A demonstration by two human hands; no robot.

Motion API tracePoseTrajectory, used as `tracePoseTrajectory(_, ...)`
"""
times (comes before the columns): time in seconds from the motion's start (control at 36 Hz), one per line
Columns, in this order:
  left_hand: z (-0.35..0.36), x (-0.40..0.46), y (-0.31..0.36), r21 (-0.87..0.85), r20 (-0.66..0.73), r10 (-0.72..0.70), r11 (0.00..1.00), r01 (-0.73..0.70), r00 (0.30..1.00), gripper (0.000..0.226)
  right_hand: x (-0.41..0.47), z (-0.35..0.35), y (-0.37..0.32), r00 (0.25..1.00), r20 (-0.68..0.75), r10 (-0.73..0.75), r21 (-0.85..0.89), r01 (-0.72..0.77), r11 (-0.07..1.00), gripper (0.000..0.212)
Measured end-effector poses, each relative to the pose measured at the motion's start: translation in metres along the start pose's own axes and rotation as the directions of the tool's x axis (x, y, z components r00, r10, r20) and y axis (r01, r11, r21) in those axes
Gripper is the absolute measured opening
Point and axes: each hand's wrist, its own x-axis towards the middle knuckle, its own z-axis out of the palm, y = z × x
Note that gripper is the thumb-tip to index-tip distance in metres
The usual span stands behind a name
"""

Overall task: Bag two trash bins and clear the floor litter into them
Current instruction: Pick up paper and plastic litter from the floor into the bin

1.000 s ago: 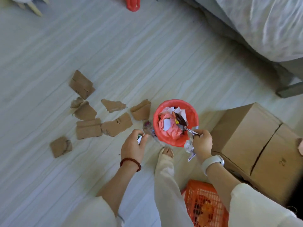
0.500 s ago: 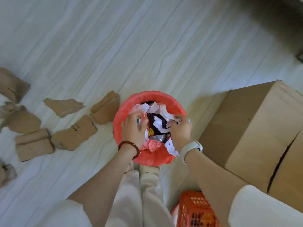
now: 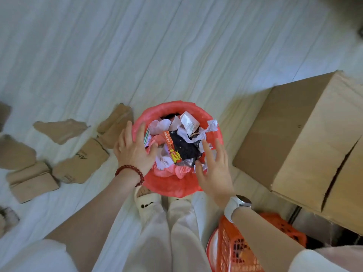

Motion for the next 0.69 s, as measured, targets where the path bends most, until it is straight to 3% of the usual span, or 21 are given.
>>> tracePoseTrajectory(0.06, 0.003, 0.008, 0.000, -0.012, 0.030, -0.002, 1.000, 0.003, 1.000, 0.071, 0.012, 0.015, 0.001, 0.997, 0.028, -0.072, -0.086, 0.074, 0.994, 0.066)
tracePoseTrajectory(0.14, 0.009, 0.020, -0.003, -0.074, 0.053, 0.004, 0.997, 0.000, 0.999, 0.078, 0.037, 0.034, -0.006, 0.995, 0.090, -0.048, -0.176, 0.064, 0.982, 0.078)
tracePoseTrajectory(0.28, 0.020, 0.033, -0.012, -0.128, 0.065, 0.058, 0.991, -0.050, 0.996, 0.075, 0.073, 0.069, -0.003, 0.961, 0.248, -0.121, -0.366, 0.209, 0.907, 0.081)
tracePoseTrajectory(0.36, 0.024, 0.036, -0.017, -0.143, 0.015, 0.119, 0.983, -0.116, 0.993, 0.071, 0.085, 0.091, 0.009, 0.945, 0.319, -0.074, -0.426, 0.212, 0.879, 0.081)
tracePoseTrajectory(0.5, 0.026, 0.035, -0.020, -0.148, 0.008, 0.167, 0.975, -0.164, 0.986, 0.072, 0.095, 0.106, 0.004, 0.948, 0.319, 0.002, -0.489, 0.163, 0.857, 0.078)
tracePoseTrajectory(0.58, 0.023, 0.035, -0.019, -0.161, 0.018, 0.159, 0.975, -0.154, 0.987, 0.064, 0.087, 0.104, -0.010, 0.977, 0.211, 0.041, -0.569, 0.089, 0.818, 0.079)
tracePoseTrajectory(0.69, 0.013, 0.037, -0.014, -0.172, 0.013, 0.128, 0.977, -0.124, 0.992, 0.058, 0.063, 0.083, -0.019, 0.986, 0.165, 0.025, -0.550, 0.071, 0.832, 0.068)
